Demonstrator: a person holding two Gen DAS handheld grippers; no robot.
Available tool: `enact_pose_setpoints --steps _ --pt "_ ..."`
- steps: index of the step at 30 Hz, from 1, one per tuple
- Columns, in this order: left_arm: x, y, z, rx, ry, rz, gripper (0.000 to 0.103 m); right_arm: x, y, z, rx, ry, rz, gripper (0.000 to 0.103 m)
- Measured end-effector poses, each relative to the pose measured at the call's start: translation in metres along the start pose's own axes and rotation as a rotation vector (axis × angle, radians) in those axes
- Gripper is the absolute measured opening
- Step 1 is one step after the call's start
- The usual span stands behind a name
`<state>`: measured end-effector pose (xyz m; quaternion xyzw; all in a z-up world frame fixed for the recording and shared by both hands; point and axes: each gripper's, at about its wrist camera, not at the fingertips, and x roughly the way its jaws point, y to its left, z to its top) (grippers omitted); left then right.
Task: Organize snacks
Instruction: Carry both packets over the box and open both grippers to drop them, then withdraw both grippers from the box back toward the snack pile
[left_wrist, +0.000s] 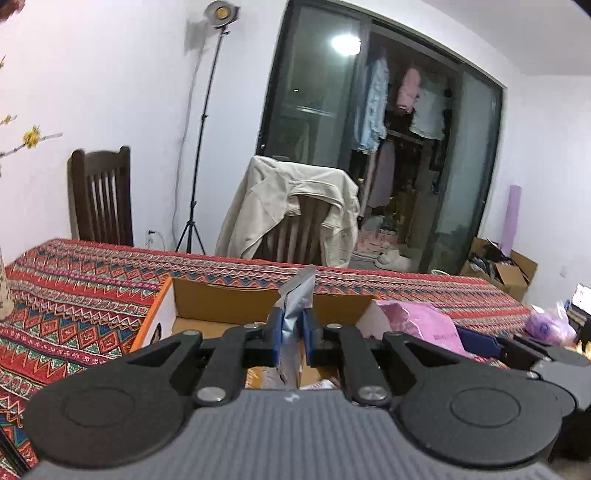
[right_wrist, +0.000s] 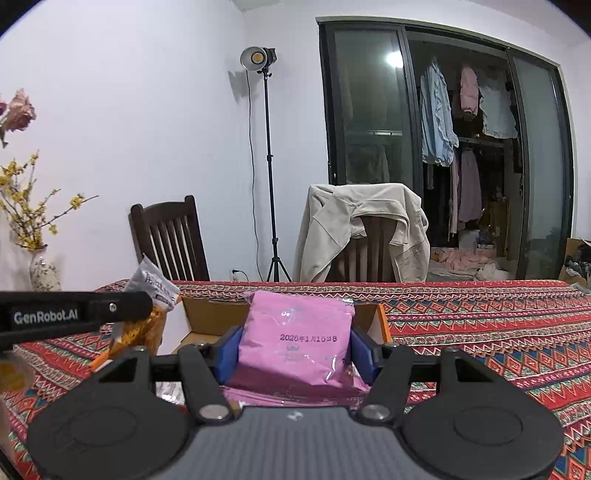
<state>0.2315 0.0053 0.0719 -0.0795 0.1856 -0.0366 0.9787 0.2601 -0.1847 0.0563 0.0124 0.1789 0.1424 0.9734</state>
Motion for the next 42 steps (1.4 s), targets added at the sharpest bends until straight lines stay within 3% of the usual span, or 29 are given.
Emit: enact_pose_setpoints --steps 7,12,19,26,27,28,30,35,36,38,42 --pt "0.031 0.025 0.006 -0.044 -0.011 0.045 0.012 0.042 0.01 0.006 -0.007 0.034 -0.014 0.061" --pt "0.051 0.036 -0.006 -0.049 -0.008 0.07 0.012 0.062 0.008 -0.005 0.021 0.011 -0.033 0.061" --pt "0.068 0.035 -0.021 -0.019 0.036 0.062 0.012 0.08 -0.002 -0.019 0.039 0.066 -0.001 0.061" --pt "0.066 0.038 -0.026 -0.029 0.03 0.037 0.015 0.077 -0.002 -0.025 0.024 0.08 0.016 0.062" --pt "0.064 0.039 -0.026 -0.034 0.024 0.032 0.022 0.076 -0.002 -0.026 0.024 0.08 0.02 0.062" --pt "0.062 0.04 -0.026 -0.037 0.015 0.027 0.037 0.074 -0.002 -0.026 0.025 0.076 0.024 0.064" --pt "0.056 0.039 -0.026 -0.037 -0.01 0.04 0.059 0.07 -0.002 -0.025 0.028 0.067 0.027 0.08" --pt "0.043 0.033 -0.024 -0.023 -0.065 0.061 0.09 0.063 -0.005 -0.024 0.044 0.051 0.029 0.09" --pt "0.04 0.033 -0.024 -0.023 -0.077 0.072 0.101 0.063 -0.005 -0.024 0.047 0.051 0.025 0.097" --pt "0.034 0.031 -0.024 -0.022 -0.111 0.093 0.103 0.061 -0.008 -0.024 0.055 0.046 0.021 0.103" --pt "0.029 0.028 -0.022 -0.016 -0.118 0.104 0.103 0.061 -0.011 -0.024 0.07 0.053 0.015 0.103"
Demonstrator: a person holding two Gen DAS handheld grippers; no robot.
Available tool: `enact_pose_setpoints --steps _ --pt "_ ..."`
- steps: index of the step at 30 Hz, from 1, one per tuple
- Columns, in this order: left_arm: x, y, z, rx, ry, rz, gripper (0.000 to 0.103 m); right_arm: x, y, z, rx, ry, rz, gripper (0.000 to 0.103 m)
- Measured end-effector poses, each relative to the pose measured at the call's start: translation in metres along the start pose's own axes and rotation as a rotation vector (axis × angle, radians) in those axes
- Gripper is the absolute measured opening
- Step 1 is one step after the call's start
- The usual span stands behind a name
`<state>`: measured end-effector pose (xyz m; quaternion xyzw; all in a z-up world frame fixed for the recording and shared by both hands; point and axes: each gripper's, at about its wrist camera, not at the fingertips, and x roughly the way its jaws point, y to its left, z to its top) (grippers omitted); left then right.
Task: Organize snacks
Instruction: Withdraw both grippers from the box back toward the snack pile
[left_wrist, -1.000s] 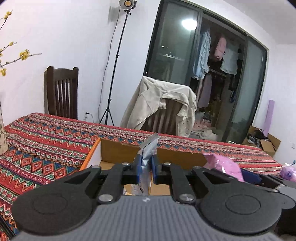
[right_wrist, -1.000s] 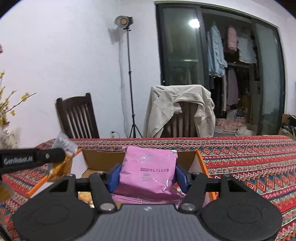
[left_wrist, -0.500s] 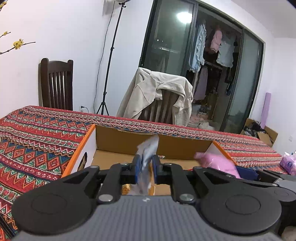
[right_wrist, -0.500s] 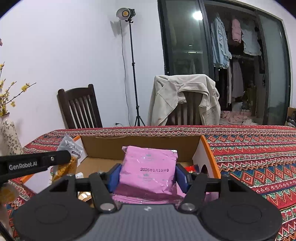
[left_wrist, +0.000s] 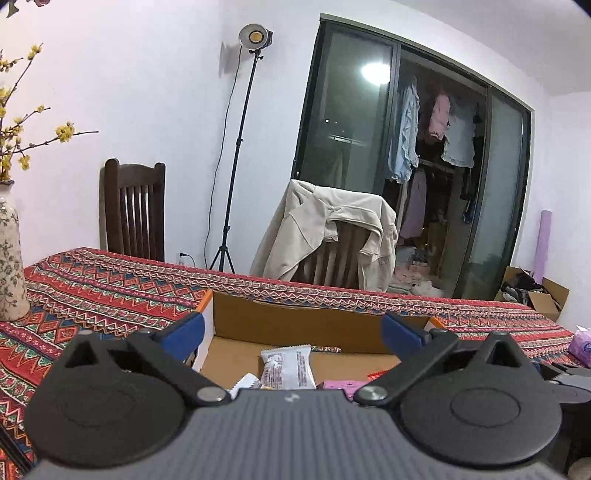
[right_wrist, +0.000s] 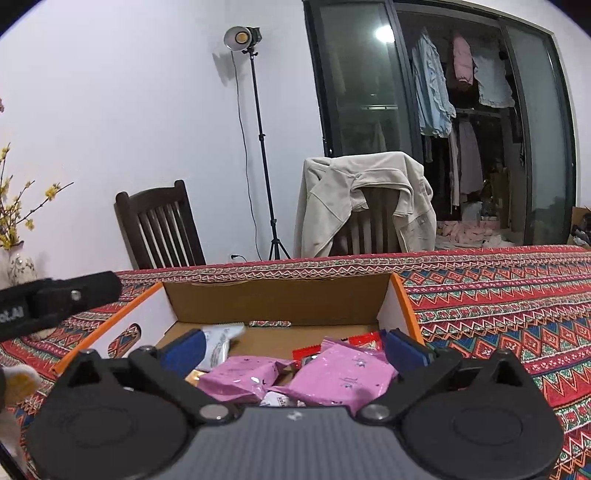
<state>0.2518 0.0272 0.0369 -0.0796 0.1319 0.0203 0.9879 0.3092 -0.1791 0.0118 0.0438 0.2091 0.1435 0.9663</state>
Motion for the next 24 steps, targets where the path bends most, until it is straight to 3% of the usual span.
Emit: enact_pose_setpoints --steps 7,14,24 --pt "-0.02 -0.001 0.012 -0.004 -0.031 0.023 0.103 -0.013 0.002 0.004 -0.015 -0.014 -0.005 0.103" --pt "-0.06 0.003 0.021 -0.012 -0.043 0.02 0.103 -0.056 0.004 0.01 -0.028 -0.036 -0.013 0.103" --pt "-0.103 0.027 -0.016 0.037 0.039 0.059 0.103 -0.112 -0.007 -0.035 -0.038 0.068 0.034 0.103"
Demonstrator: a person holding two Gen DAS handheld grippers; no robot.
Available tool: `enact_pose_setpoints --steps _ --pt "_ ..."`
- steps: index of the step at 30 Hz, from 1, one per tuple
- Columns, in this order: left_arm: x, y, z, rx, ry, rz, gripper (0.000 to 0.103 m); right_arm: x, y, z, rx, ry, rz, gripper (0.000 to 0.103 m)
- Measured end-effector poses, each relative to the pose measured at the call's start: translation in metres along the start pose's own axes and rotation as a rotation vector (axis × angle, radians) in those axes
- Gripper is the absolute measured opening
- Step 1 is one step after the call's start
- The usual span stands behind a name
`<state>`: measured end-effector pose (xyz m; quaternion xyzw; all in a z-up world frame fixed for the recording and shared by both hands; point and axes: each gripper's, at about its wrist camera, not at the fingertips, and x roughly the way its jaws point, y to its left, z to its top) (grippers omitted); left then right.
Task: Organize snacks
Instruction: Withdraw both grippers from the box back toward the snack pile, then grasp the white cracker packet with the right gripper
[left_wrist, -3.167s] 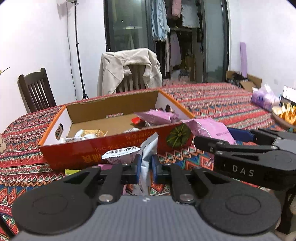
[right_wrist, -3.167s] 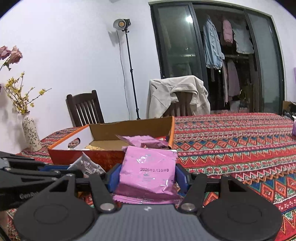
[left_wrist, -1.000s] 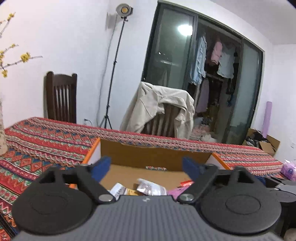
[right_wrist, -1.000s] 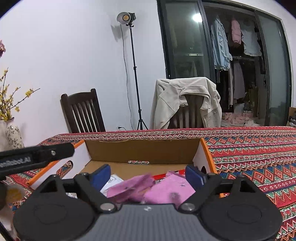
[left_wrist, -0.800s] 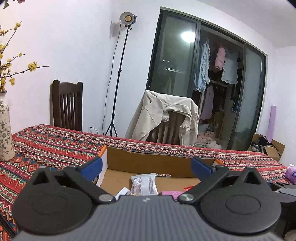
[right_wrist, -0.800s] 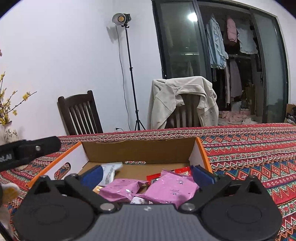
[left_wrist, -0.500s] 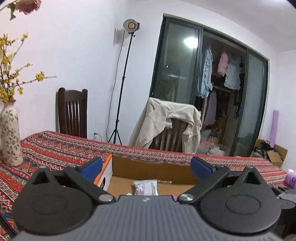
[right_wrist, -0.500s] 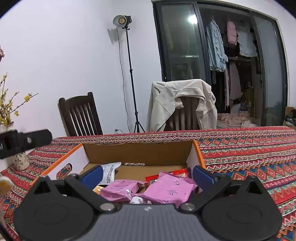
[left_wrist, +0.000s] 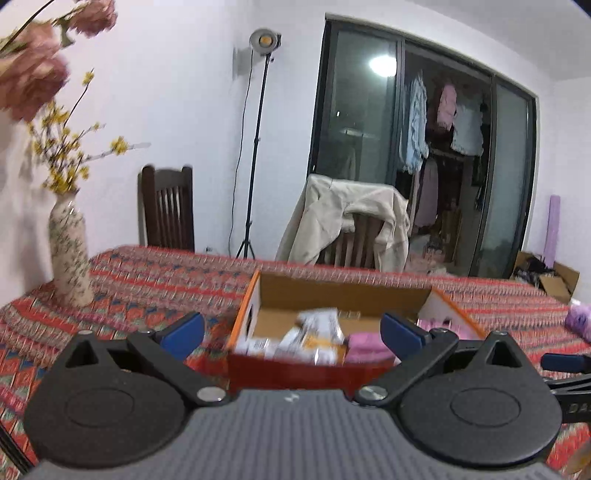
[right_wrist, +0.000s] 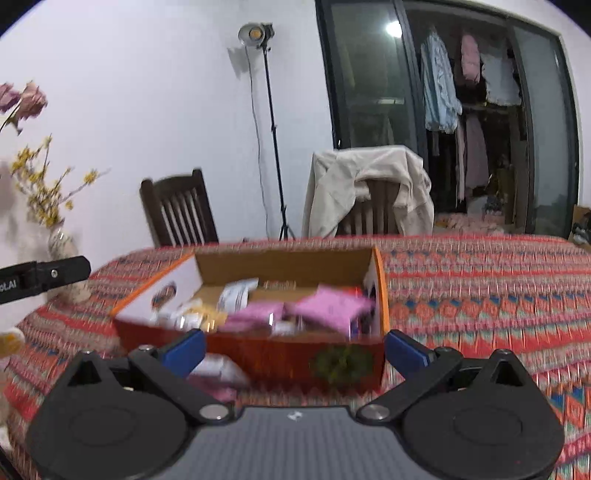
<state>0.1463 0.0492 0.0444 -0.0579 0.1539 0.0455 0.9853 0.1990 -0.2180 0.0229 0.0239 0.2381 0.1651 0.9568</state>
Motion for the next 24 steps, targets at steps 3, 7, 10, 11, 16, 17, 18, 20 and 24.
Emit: enact_pose_setpoints --steps 3,7,10,11,16,17,18,20,24 --pt "-0.009 0.008 -0.015 -0.008 0.041 0.002 0.103 -0.008 0.002 -0.017 -0.013 0.044 0.001 0.103" --pt "-0.02 0.015 -0.034 0.003 0.083 -0.003 0.103 -0.016 0.006 -0.038 -0.024 0.099 0.014 0.103" --pt "-0.027 0.02 -0.046 0.014 0.113 0.004 0.103 -0.018 0.01 -0.051 -0.024 0.134 0.02 0.103" --pt "-0.029 0.022 -0.05 0.014 0.12 0.004 0.103 -0.02 0.011 -0.056 -0.024 0.145 0.023 0.103" --pt "-0.041 0.028 -0.065 0.0 0.151 -0.003 0.103 -0.02 0.022 -0.071 -0.052 0.192 0.038 0.103" --pt "-0.041 0.028 -0.066 0.0 0.156 -0.004 0.103 -0.019 0.025 -0.072 -0.061 0.199 0.037 0.103" --pt "-0.042 0.028 -0.068 -0.002 0.161 -0.007 0.103 -0.018 0.029 -0.073 -0.07 0.206 0.034 0.103" --pt "-0.044 0.026 -0.07 0.0 0.167 -0.012 0.103 -0.016 0.038 -0.075 -0.091 0.215 0.031 0.103" --pt "-0.046 0.024 -0.073 -0.004 0.172 -0.025 0.103 -0.008 0.053 -0.076 -0.123 0.228 0.025 0.096"
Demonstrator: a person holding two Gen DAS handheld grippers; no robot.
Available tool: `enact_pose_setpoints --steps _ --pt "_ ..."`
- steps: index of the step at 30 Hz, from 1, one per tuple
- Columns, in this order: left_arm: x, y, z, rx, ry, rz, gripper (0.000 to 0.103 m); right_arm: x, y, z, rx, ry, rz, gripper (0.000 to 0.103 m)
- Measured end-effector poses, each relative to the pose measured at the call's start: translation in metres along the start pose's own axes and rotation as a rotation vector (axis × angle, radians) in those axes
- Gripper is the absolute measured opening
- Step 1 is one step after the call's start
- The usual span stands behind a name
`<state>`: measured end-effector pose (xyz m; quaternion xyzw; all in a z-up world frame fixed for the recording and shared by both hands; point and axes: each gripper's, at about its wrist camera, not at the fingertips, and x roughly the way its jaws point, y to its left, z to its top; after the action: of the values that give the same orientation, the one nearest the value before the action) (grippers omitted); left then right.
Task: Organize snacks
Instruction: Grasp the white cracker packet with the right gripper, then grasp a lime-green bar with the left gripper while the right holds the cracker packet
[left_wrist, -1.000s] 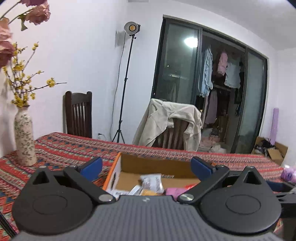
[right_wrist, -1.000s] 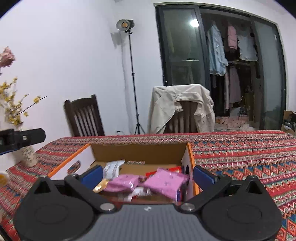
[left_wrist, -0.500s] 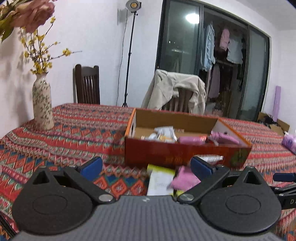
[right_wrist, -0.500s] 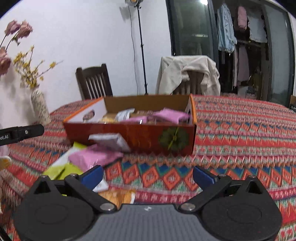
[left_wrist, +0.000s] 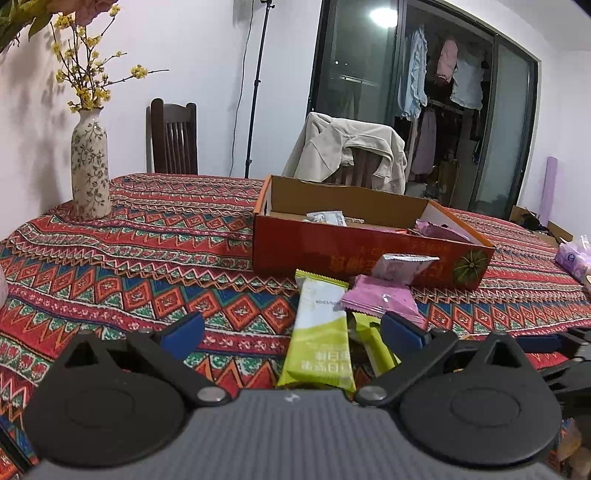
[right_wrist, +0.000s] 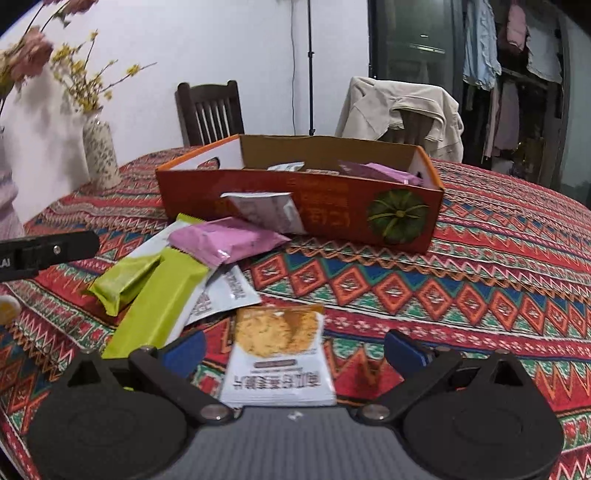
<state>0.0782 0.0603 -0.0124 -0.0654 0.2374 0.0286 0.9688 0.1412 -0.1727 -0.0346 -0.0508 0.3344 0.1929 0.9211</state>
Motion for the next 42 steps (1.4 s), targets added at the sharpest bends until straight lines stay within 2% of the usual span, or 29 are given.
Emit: enact_pose_setpoints --steps 5,11,16,18,29,37,42 --pt "-0.002 0.003 -0.001 -0.009 0.002 -0.003 0.103 0.012 0.006 -0.001 0.008 0.024 -0.016 0.083" --pt "-0.004 0.002 -0.003 -0.013 0.003 -0.007 0.103 0.005 0.006 -0.004 -0.012 0.005 -0.003 0.058" --pt "-0.005 -0.004 -0.004 -0.001 0.011 -0.012 0.103 -0.001 0.01 -0.007 -0.033 -0.005 -0.01 0.05" --pt "-0.005 -0.006 -0.004 0.002 0.015 -0.011 0.103 -0.003 0.008 -0.007 -0.025 -0.009 0.002 0.043" --pt "-0.001 -0.035 -0.003 0.033 0.044 -0.015 0.103 -0.029 -0.023 -0.005 0.054 -0.11 -0.008 0.04" --pt "0.012 -0.067 -0.01 0.032 0.1 -0.003 0.103 -0.039 -0.043 -0.011 0.093 -0.135 -0.02 0.04" --pt "0.019 -0.083 -0.015 0.037 0.13 0.022 0.103 -0.042 -0.047 -0.015 0.104 -0.142 0.013 0.041"
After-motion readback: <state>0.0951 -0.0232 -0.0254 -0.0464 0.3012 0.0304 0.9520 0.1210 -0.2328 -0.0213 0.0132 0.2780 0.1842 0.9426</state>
